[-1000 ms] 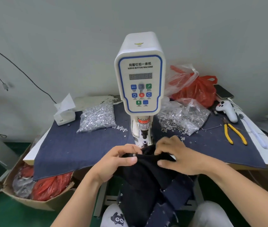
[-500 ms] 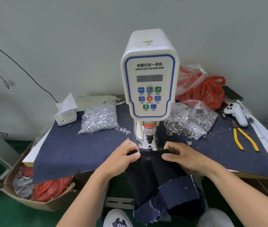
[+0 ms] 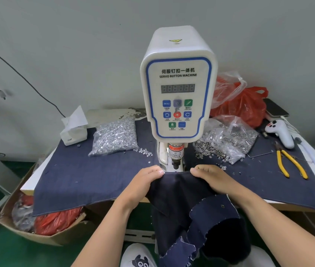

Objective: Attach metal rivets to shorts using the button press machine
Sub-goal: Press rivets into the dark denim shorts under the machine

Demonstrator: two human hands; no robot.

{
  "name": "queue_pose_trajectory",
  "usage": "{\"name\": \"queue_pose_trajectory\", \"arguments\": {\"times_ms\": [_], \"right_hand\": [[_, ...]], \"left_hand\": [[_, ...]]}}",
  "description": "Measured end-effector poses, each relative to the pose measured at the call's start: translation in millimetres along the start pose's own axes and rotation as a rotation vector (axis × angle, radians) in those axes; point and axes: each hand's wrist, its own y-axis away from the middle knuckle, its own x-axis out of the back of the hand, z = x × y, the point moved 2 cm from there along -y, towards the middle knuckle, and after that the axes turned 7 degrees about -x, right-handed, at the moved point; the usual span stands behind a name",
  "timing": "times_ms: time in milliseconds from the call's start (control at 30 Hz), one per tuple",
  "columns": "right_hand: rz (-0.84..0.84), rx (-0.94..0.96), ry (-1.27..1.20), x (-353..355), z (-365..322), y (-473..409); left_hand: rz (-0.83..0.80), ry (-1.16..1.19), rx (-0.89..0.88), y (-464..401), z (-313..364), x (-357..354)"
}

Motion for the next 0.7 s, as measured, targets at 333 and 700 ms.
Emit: {"name": "queue_pose_trajectory", "arguments": {"times_ms": [333, 700], "right_hand": [[0.065, -0.017, 0.066, -1, -3, -3], [0.072, -0.029, 0.066, -2, -7, -1]], "left_hand": [[-0.010, 0.067, 0.001, -1, -9, -3], [0.045, 0.174, 0.021, -3, -18, -3]]}}
